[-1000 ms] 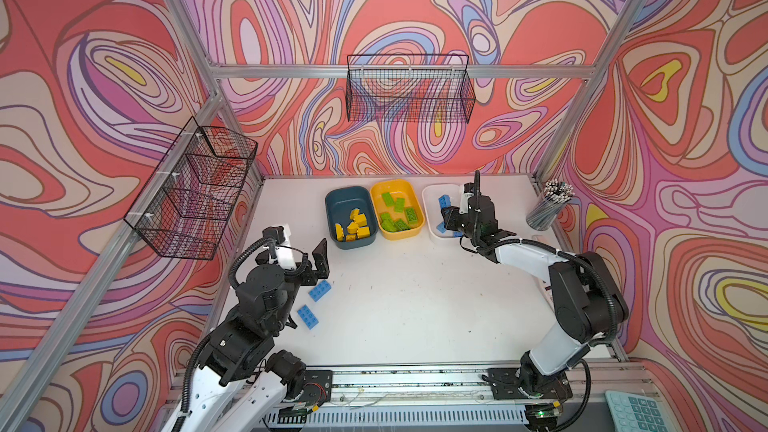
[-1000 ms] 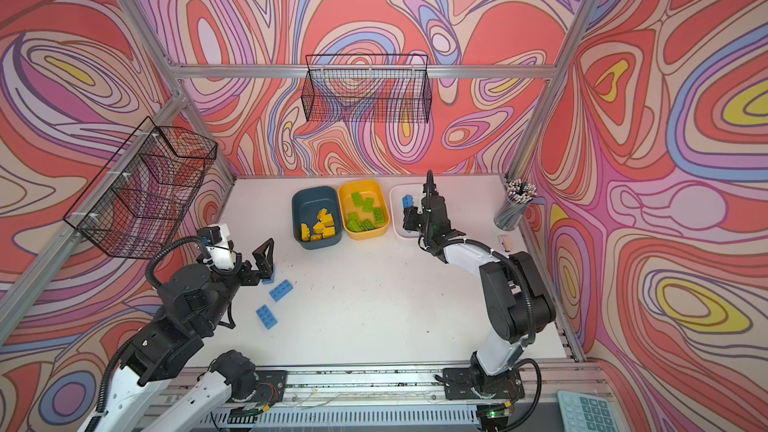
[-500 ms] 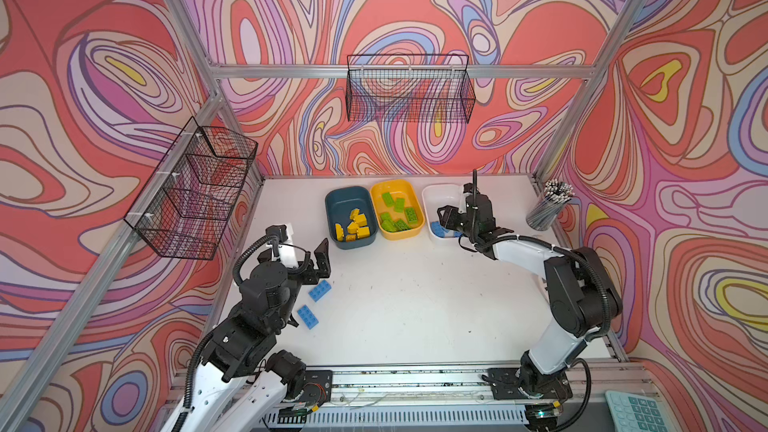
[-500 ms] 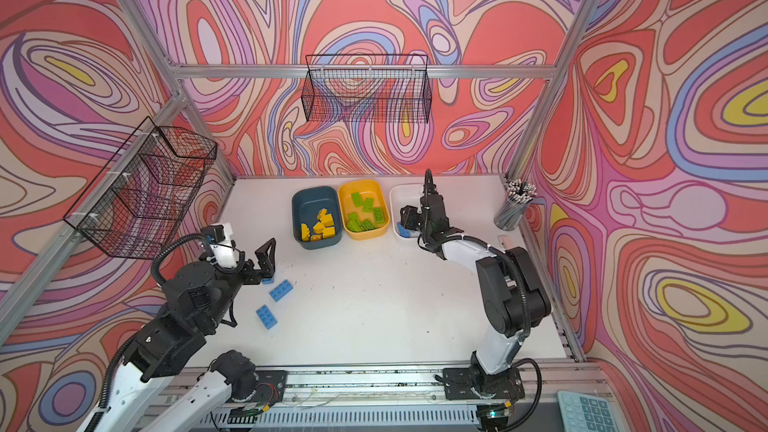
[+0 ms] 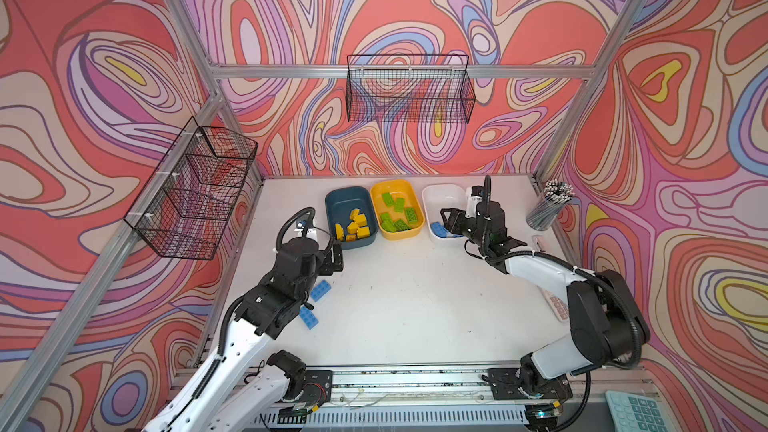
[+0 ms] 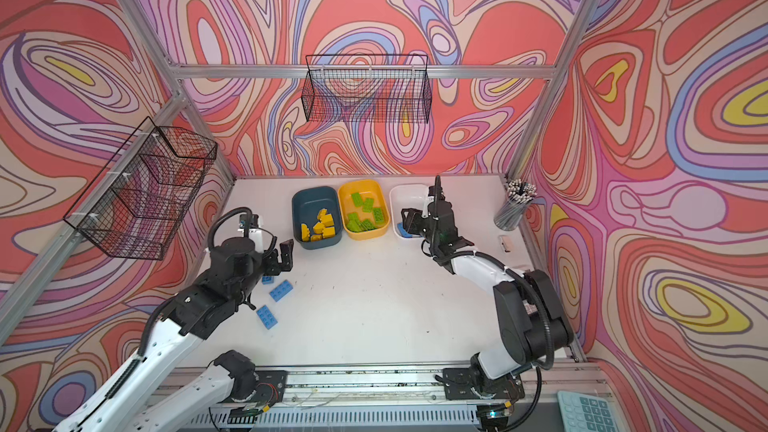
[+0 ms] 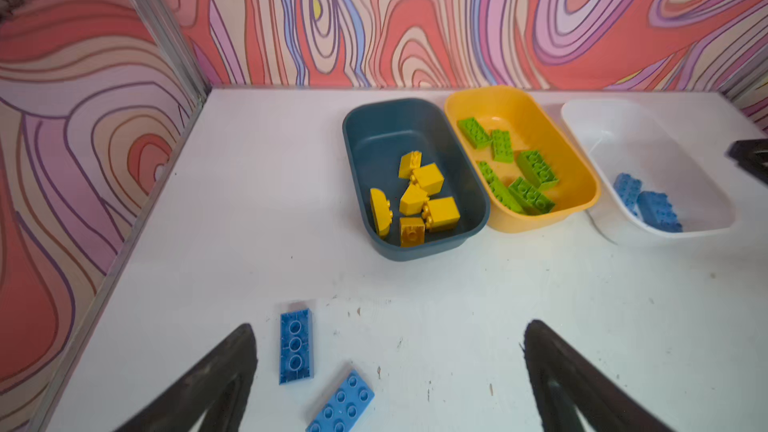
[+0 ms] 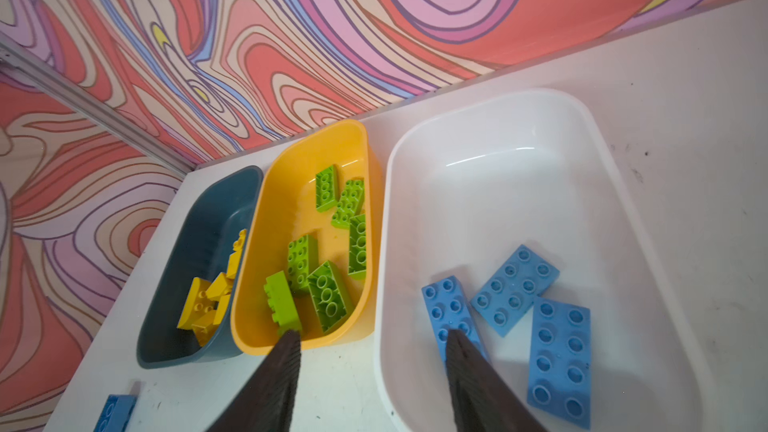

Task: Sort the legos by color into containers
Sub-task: 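Lower the left gripper onto a blue brick while the right arm draws back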

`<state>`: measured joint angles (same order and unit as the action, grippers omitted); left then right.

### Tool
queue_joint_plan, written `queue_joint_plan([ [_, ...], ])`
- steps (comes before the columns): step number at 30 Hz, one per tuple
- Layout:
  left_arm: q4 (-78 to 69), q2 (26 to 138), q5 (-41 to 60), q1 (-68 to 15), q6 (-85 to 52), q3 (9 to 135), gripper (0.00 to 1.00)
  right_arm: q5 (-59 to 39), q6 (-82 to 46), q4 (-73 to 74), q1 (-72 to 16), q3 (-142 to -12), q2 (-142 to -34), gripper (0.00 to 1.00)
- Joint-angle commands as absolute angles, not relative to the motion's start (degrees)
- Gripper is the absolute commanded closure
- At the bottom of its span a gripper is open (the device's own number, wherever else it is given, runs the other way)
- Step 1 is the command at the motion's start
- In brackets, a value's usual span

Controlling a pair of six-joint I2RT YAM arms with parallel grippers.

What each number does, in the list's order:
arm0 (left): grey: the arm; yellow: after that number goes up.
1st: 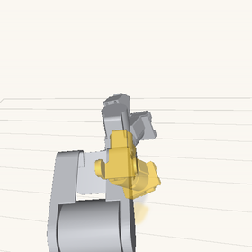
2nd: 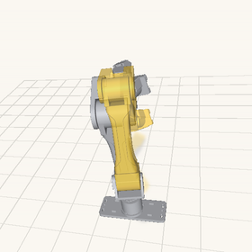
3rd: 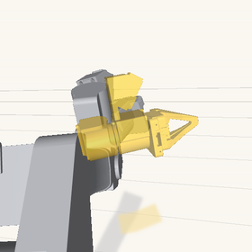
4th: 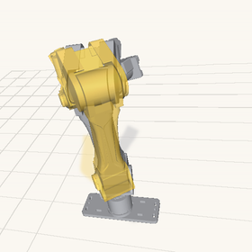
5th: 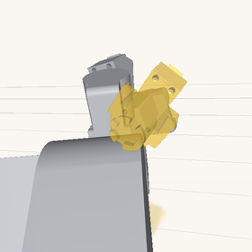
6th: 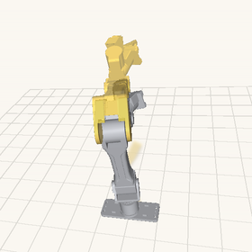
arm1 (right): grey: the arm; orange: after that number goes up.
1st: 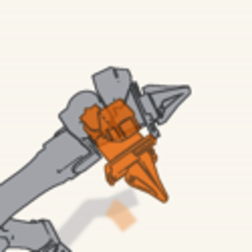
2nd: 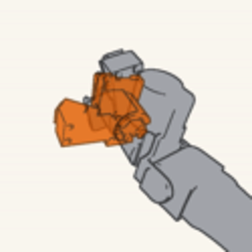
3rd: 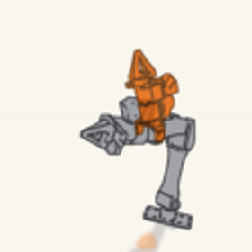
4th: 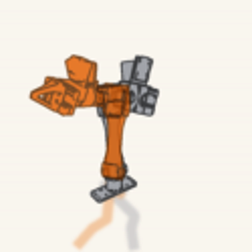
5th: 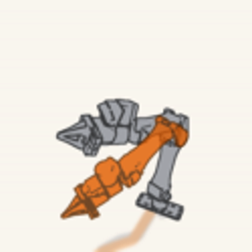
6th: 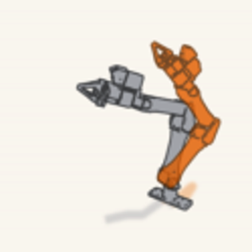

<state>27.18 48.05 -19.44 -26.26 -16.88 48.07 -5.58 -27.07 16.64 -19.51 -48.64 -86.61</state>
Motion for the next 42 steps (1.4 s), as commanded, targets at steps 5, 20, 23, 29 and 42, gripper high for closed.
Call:
queue_joint_plan([
  [5,32.3,60.2,-8.4,-14.8,-23.0,51.8,0.0,-7.2,-26.7,22.8,-26.7,-39.5,-79.4,0.37],
  [20,39.1,83.1,-2.9,-3.0,-22.4,56.2,0.22,-11.5,-31.1,34.6,-32.7,-28.5,-79.7,0.34],
  [23,40.2,86.4,-2.6,-2.5,-21.6,57.3,0.23,-11.9,-31.5,34.2,-32.7,-28.6,-80.2,0.34],
  [29,41.9,91.7,-2.3,-1.1,-20.8,58.9,0.24,-10.1,-30.4,32.6,-32.7,-28.4,-77.9,0.32],
  [42,43.7,98.8,-1.6,-0.4,-19.8,61.3,0.43,-8.5,-29.8,31.6,-32.7,-28.3,-76.5,0.31],
])
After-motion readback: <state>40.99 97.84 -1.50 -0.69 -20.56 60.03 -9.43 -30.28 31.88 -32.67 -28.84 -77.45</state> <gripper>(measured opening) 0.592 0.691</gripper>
